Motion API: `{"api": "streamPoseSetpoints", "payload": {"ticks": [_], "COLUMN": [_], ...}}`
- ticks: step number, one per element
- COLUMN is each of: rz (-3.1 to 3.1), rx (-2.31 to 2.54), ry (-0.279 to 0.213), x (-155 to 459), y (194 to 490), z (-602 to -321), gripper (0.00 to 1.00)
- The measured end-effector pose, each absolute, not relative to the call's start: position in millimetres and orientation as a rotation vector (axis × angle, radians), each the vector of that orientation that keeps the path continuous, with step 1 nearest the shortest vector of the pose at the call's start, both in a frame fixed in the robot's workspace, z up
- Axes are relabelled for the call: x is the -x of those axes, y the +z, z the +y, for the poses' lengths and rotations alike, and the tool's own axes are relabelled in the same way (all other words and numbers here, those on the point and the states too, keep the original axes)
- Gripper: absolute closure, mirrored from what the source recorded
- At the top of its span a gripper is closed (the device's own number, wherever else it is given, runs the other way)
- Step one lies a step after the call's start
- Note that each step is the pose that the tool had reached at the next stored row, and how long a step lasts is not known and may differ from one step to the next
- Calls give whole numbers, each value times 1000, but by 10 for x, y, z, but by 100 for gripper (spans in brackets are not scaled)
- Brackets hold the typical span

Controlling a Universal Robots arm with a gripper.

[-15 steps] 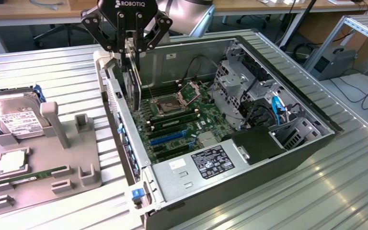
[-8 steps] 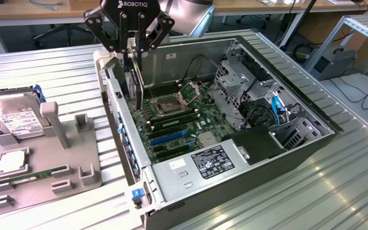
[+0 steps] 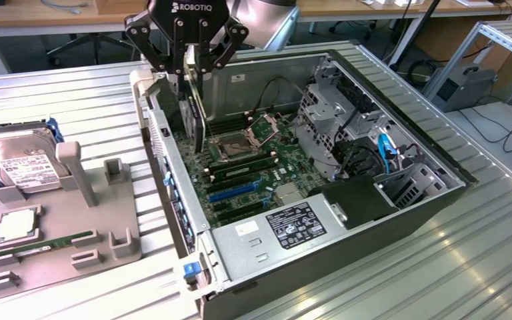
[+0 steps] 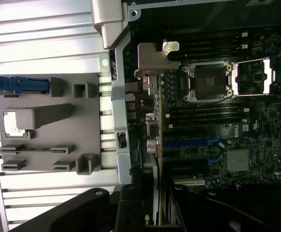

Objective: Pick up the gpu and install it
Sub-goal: 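Pick up the gpu and move the gpu toward the slot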

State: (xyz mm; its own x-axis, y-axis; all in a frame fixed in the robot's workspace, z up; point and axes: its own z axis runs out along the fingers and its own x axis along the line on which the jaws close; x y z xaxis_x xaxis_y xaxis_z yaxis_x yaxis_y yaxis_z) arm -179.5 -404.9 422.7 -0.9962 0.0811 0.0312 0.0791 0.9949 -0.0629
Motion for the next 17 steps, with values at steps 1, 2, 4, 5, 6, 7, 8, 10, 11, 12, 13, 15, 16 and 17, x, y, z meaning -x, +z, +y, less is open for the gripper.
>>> {"api": "streamPoseSetpoints", "payload": {"ticks": [1,2,4,5,6,7,8,10,11,12,13,15,16,17], "rz": [-3104,-3104,-3104,-3104,-3104,-3104,-3104,-3104,-3104,-3104,-3104,-3104,-3104,-3104], "rx": [125,125,125,125,125,125,125,125,125,125,125,125,125,125], "ry": [96,96,96,96,96,96,96,96,96,96,96,96,96,97], "x": [1785,1777,1740,1724,1714,1704,1694,1677,1667,1658,1646,1618,1607,1598], "y": [4224,4222,4211,4207,4204,4201,4198,4190,4184,4179,4172,4160,4157,4153], "z": [-4049,-4049,-4049,-4049,-4049,-4049,-4049,-4049,-4049,-4049,-4049,-4049,-4049,-4049], "gripper": [73,73,73,73,73,73,73,73,73,73,73,73,73,73]}}
